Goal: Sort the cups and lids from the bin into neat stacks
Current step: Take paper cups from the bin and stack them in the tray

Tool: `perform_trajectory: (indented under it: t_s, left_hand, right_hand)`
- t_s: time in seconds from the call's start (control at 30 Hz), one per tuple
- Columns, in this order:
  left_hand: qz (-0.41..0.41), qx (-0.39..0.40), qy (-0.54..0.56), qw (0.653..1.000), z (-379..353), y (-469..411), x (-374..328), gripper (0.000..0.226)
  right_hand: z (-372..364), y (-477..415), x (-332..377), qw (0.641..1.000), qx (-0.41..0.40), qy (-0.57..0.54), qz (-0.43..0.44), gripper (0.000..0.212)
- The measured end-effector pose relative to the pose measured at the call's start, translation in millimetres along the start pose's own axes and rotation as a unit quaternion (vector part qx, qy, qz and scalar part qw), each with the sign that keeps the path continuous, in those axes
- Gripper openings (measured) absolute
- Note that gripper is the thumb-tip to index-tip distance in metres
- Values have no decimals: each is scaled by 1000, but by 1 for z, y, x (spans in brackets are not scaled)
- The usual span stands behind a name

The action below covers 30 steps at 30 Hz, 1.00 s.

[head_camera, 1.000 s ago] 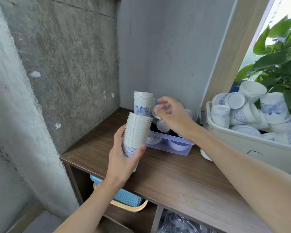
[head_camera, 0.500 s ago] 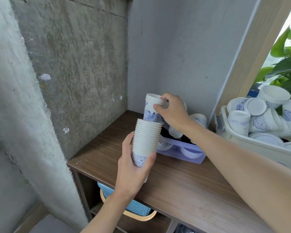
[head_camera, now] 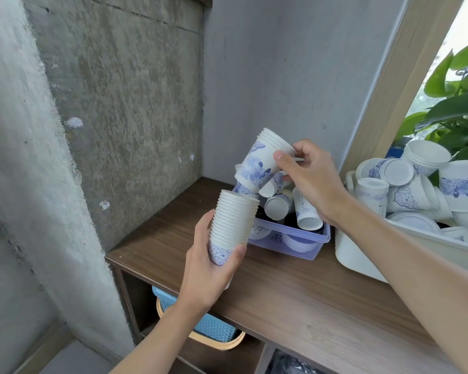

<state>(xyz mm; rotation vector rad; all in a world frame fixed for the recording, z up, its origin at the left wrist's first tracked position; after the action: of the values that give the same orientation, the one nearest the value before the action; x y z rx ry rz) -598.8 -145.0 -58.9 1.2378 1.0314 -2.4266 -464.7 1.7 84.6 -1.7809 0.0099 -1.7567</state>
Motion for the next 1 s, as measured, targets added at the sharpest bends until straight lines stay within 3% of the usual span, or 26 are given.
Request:
perform_trajectory:
  t_s: [0.37,1.0]
  left_hand:
    - [-22,11,2,1000,-1,2,-5,69]
    - [-24,6,-7,1000,0,2,-9,72]
  right_hand:
    - [-24,23,-16,992,109,32,-50,17]
    - [-44,23,-47,991,96,-29,-92,24]
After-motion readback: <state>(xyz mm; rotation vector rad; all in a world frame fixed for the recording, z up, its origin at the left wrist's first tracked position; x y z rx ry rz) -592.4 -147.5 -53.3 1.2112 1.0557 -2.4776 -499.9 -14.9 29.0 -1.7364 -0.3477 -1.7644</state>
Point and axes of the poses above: each hand's wrist, its own y-axis away from the middle knuckle, its own z-axis out of the back of the hand, x = y × z, the point moved 8 cm from there along -y, towards the middle knuckle, and after that the axes turned 15 degrees about -y, right-handed, at the moved point
